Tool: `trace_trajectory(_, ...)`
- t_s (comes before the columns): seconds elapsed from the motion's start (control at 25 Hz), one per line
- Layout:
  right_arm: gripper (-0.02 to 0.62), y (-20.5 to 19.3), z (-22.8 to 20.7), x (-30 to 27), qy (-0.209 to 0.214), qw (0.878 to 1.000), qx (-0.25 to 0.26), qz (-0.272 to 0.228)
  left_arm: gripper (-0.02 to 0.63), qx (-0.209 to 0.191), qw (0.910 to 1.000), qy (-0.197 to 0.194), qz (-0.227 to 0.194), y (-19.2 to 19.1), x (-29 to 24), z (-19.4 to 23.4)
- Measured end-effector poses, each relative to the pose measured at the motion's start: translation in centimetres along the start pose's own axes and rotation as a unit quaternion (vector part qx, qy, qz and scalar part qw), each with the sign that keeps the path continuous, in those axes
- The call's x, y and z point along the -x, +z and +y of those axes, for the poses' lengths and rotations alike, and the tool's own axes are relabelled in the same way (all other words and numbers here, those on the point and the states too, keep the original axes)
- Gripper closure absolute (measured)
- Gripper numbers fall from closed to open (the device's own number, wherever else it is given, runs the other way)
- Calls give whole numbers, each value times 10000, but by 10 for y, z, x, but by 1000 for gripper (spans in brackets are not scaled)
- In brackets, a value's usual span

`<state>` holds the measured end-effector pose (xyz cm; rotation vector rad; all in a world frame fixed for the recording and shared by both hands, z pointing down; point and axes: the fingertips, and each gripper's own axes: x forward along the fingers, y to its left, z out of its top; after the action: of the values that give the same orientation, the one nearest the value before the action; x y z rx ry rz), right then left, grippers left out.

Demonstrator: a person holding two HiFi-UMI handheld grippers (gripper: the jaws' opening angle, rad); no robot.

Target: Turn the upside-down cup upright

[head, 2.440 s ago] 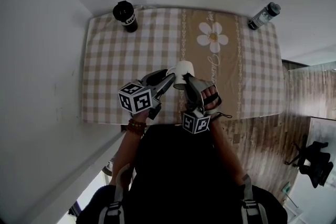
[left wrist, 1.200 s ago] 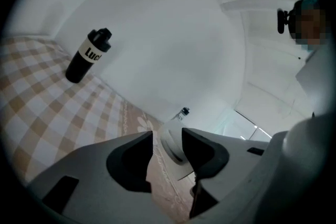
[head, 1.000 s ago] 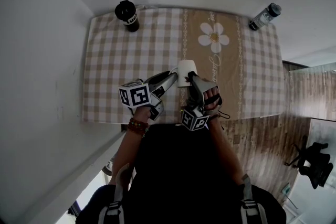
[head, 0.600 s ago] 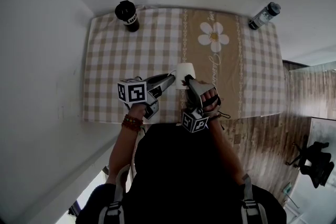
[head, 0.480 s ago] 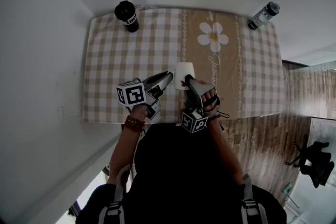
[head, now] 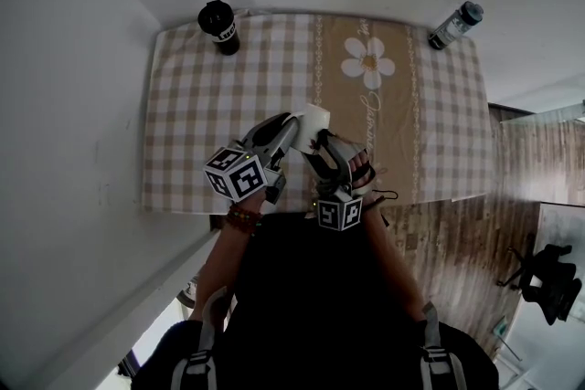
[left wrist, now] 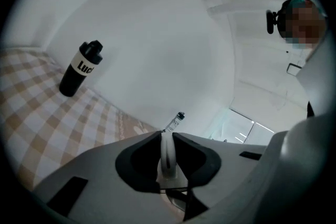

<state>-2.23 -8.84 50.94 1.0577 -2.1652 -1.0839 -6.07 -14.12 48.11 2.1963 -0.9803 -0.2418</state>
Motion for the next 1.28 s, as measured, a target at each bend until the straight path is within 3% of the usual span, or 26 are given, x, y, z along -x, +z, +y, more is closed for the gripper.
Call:
trace_trajectory(0.08, 318, 1, 11, 7, 307, 9989, -324, -127, 535, -289, 9995, 102, 10, 4, 2, 1)
trace_trajectory(0.16, 318, -4, 14, 13, 535, 9916, -1155, -210, 535, -547, 9984, 135, 43, 8, 3, 1)
trace_trajectory(0.24, 318, -11, 3, 13, 638, 9643, -2538, -399, 535, -675, 9977, 63, 29, 12, 4, -1)
trace_trajectory(0.28, 318, -15, -3, 13, 693, 9373, -3380, -484, 535, -714, 9974, -1, 4, 14, 5, -3)
trace_trajectory(0.36, 318, -23, -6, 11, 1019, 8649, -4889, -506, 535, -819, 9965, -160, -70, 16, 8, -9)
trace_trajectory(0.48, 307, -23, -3, 6, 1824, 7672, -6104, -746, 536, -1006, 9939, -402, -209, 22, 12, -17)
trace_trajectory(0.6, 200, -9, -16, 7, 2459, 6529, -7008, -1487, 535, -1069, 9915, -686, -272, 26, 15, -24)
trace_trajectory(0.64, 123, -3, -21, 6, 2607, 6243, -7169, -1683, 535, -1104, 9904, -792, -272, 25, 16, -27)
trace_trajectory(0.72, 118, 5, -25, -2, 2747, 5957, -7320, -1837, 535, -1145, 9881, -990, -259, 23, 16, -34)
trace_trajectory(0.8, 118, 8, -28, -11, 2705, 5833, -7428, -1864, 536, -1087, 9878, -1091, -247, 19, 13, -41)
trace_trajectory(0.84, 148, 7, -30, -15, 2622, 5814, -7471, -1874, 535, -1059, 9879, -1109, -252, 17, 12, -43)
trace_trajectory(0.88, 218, 5, -33, -18, 2534, 5832, -7489, -1868, 536, -1030, 9881, -1112, -271, 16, 11, -43)
trace_trajectory(0.92, 215, 3, -33, -20, 2478, 5899, -7464, -1827, 535, -1007, 9883, -1105, -298, 15, 11, -42)
trace_trajectory(1.0, 212, 1, -31, -21, 2465, 6220, -7252, -1623, 530, -1060, 9878, -1100, -307, 12, 11, -38)
trace_trajectory(1.12, 221, -2, -26, -20, 2466, 6904, -6687, -1236, 501, -1411, 9839, -1088, -107, 0, 12, -31)
trace_trajectory(1.16, 222, -2, -26, -20, 2428, 7079, -6532, -1155, 494, -1595, 9818, -1025, -33, -4, 12, -29)
trace_trajectory(1.28, 224, -2, -27, -19, 2170, 7435, -6242, -1019, 483, -2196, 9726, -762, 93, -7, 10, -29)
